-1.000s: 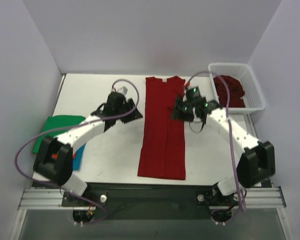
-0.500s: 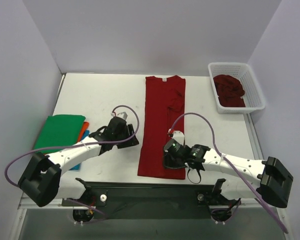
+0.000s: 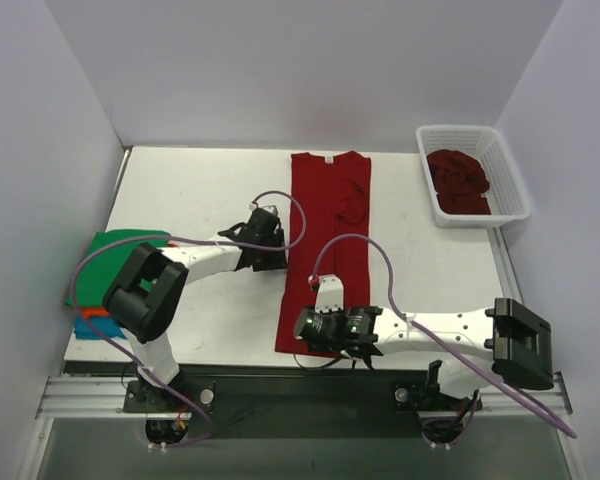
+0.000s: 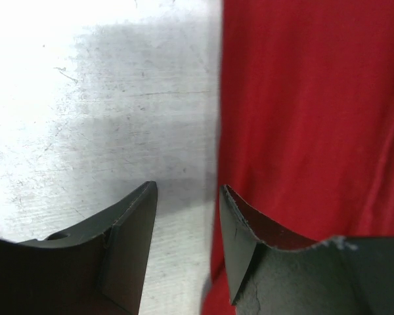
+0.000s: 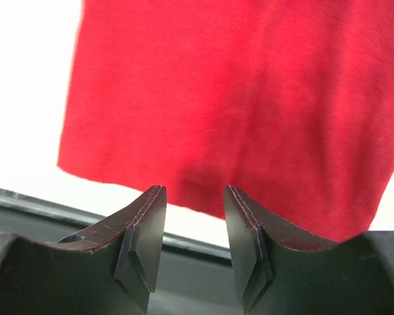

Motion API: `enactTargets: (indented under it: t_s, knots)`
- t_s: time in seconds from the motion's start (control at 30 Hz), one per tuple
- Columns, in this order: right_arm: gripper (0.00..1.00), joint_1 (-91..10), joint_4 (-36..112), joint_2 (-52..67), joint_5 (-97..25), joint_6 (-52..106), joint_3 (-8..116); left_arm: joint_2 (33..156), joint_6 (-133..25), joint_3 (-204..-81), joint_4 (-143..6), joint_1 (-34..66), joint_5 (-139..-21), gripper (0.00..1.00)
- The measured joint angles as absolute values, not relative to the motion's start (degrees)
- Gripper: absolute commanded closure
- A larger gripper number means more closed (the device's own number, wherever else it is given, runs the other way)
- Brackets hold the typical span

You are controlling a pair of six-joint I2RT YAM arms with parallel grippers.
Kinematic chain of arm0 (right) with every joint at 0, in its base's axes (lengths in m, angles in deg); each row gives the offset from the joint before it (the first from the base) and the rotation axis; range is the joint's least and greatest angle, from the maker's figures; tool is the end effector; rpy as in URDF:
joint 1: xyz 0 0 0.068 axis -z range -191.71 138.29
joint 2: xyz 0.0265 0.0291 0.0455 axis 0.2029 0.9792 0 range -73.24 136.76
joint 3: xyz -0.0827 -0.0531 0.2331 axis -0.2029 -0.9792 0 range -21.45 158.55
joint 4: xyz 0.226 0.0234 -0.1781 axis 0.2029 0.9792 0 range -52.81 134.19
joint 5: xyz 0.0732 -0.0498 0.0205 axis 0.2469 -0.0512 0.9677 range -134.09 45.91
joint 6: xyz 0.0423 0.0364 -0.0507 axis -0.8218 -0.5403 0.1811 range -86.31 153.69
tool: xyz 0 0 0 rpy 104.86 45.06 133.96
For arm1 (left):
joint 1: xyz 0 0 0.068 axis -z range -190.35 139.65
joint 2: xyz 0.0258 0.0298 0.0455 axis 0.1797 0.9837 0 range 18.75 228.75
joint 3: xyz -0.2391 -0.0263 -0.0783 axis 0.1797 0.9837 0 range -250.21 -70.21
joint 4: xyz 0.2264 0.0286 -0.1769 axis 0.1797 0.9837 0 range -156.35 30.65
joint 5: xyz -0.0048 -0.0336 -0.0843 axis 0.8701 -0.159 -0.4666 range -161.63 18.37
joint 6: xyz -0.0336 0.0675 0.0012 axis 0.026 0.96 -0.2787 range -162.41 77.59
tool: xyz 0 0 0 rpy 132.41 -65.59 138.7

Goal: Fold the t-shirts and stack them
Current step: Rotate the tshirt 90 degrees

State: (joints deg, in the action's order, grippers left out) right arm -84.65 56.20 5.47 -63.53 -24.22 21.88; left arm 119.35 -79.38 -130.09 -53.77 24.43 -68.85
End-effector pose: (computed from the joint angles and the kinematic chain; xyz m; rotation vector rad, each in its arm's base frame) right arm 0.1108 0.2886 0.1337 -0.1928 2.5236 0.5579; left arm 0.3251 -0.2220 0.1093 -0.0694 2.5582 -0.4471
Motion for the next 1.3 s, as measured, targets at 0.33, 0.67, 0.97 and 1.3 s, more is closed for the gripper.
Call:
enactTargets:
  t_s: [0.33,0.67,0.97,1.3]
  knots:
    - [0.60,-89.2,57.8,15.4,-68.3,-22.8,34.7,124.9,-77.3,-134.3,-54.7,24.4,-68.3,0.58]
    - [0.63,-89.2,52.7,24.8,-65.8,-18.5,38.2,127.3,-76.8,-135.8,-57.2,24.4,-68.6,0.88]
    - [0.88,-89.8,49.1,28.9,-63.5,-18.0,38.3,127.5,-76.7,-135.9,-57.2,24.4,-68.8,1.00]
    - [0.94,-91.4,49.8,23.2,-62.6,-20.2,34.1,128.0,-76.7,-136.9,-56.7,23.9,-68.8,1.00]
